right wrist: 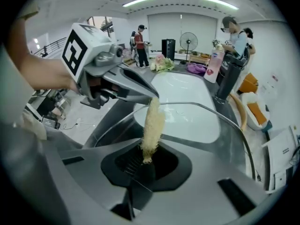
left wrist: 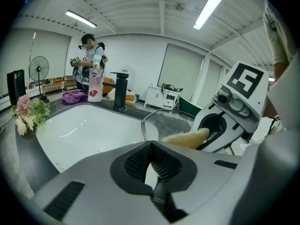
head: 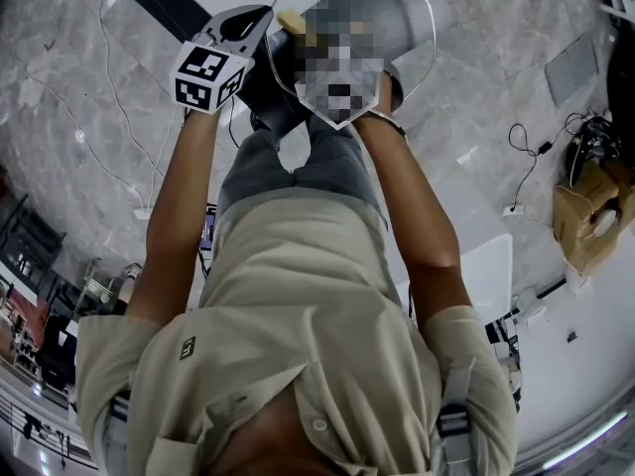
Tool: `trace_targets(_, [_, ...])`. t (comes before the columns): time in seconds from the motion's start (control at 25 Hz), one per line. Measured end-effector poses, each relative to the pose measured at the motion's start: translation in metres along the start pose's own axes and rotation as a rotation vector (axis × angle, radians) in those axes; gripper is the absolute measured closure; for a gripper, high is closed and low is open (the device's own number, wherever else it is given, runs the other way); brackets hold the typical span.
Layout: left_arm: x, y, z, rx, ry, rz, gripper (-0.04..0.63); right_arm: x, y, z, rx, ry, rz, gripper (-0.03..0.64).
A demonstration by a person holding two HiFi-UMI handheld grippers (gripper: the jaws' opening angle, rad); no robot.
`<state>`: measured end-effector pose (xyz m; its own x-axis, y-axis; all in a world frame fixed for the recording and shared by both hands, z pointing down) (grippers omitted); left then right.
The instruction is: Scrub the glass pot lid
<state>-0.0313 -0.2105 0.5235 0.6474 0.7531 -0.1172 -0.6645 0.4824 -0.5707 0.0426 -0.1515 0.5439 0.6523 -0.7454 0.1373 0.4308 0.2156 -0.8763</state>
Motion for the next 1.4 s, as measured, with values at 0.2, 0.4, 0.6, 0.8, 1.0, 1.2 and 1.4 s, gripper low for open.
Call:
trace_targets(0.2, [0.001, 0.001, 0.002, 0.007, 0.008, -0.001, 0.58, -0.016, 0.0, -0.003, 0.003, 0.015, -0.031, 0.566])
trace_targets(0.4, [0.002, 0.0, 0.001, 0.008, 0.006, -0.001, 0.58, -0.012, 0.002, 0.002, 0.0, 0.009, -0.029, 0.566])
trace_targets(0.6, [-0.001, -0.001, 0.005, 0.002, 0.004, -0.003, 0.58, -0.008, -0.002, 0.004, 0.001, -0.001, -0.028, 0.566])
trace_targets(0.8, [-0.001, -0.001, 0.004, -0.006, 0.003, -0.007, 0.58, 0.026, 0.009, 0.026, -0.029, -0.06, 0.021, 0.566])
trace_targets(1.0, [-0.002, -0.003, 0.005, -0.007, 0.0, -0.009, 0.58, 0.097, 0.036, 0.061, -0.042, -0.188, 0.155, 0.565])
trace_targets(1.2, [-0.002, -0.003, 0.002, -0.002, -0.002, -0.01, 0.58, 0.165, 0.08, 0.086, -0.047, -0.257, 0.351, 0.565])
trace_targets(1.4, [-0.003, -0.004, 0.0, 0.0, -0.002, -0.011, 0.58, 0.172, 0.086, 0.087, -0.044, -0.26, 0.371, 0.566])
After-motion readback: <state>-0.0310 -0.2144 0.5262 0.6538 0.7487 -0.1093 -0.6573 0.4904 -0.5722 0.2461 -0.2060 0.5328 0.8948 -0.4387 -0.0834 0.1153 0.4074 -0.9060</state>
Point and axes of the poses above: the fingertips, and each gripper's own axes: y backward along the fingers, x to its right, z out of its underside, the point moved 2 cm from there along y, backward along the fingers, and after that the axes turned 8 degrees about -y, right-handed, at the moved point
